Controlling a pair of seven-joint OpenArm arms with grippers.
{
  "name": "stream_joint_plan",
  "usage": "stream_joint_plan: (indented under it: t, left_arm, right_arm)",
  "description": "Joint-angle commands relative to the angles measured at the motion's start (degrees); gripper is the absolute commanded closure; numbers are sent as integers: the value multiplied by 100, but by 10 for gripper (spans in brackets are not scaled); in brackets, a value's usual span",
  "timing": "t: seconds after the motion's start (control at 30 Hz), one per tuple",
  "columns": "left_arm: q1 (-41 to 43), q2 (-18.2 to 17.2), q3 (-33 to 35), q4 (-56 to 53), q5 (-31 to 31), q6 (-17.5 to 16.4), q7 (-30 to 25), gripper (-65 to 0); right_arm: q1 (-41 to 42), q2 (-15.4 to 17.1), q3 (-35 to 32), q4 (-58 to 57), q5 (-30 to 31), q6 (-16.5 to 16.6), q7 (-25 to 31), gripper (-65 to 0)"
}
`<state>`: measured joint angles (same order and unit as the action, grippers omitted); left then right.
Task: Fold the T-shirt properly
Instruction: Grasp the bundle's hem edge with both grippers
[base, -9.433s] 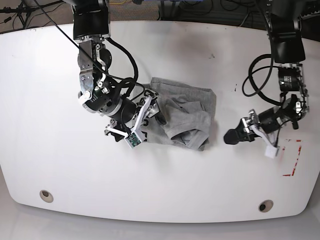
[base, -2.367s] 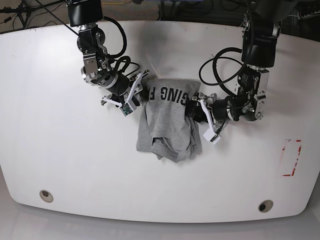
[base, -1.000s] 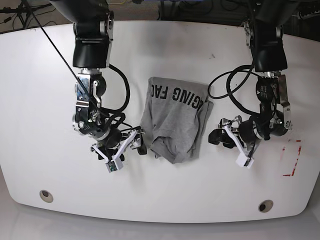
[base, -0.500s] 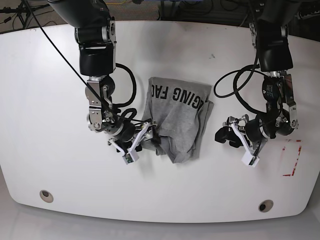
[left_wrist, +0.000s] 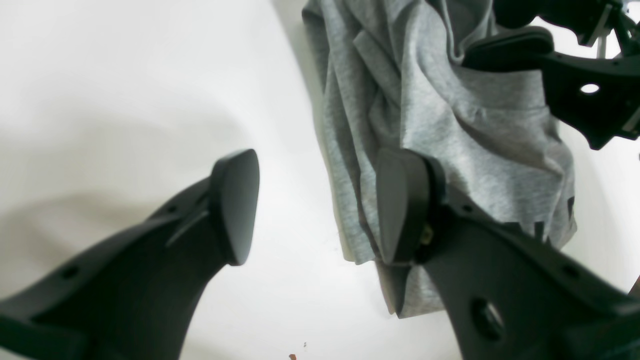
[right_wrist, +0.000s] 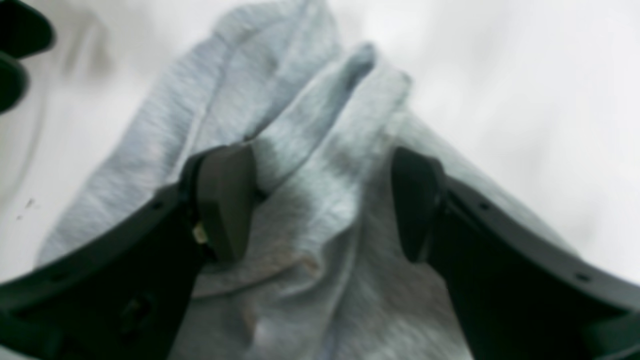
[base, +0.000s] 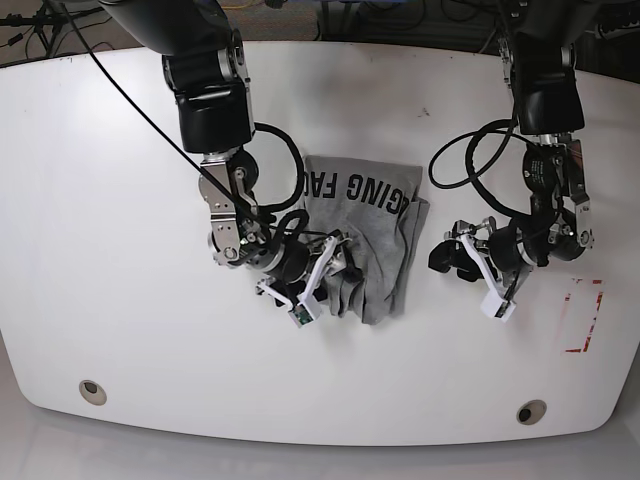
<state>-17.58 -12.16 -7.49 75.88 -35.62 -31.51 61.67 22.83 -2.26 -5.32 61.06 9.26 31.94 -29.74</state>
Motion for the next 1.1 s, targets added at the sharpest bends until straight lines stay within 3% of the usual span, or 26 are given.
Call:
stream_joint_plan:
  t: [0.0,0.3,0.5,0.67,0.83,1.07]
  left_arm:
    - [-75,-54,-21,83,-100,-27,-114,-347]
    - [-48,-54,-21,83,-100,-27,-114,-347]
    - [-48,-54,-21,83,-91,-27,-114,-347]
    - [-48,-45,-12,83,-91,-27,-114,-349]
    - [-57,-1,-3,83,-100,-27,-114,-350]
    - [-110,421,6,83,-100,-19,-114,-350]
  right_arm:
    - [183,-16,-8,88,90,28,147,-355]
    - [192,-24,-219,105,90,28,121,0]
    - [104,-24,-211,571,90,-16,-99,-30]
    - [-37,20,-211,1239,81,-368,-591,-32]
    - [-265,195,-202,2004,81,-465,-855,-33]
    - [-424,266,-193,2488,81,-465,-1154,-33]
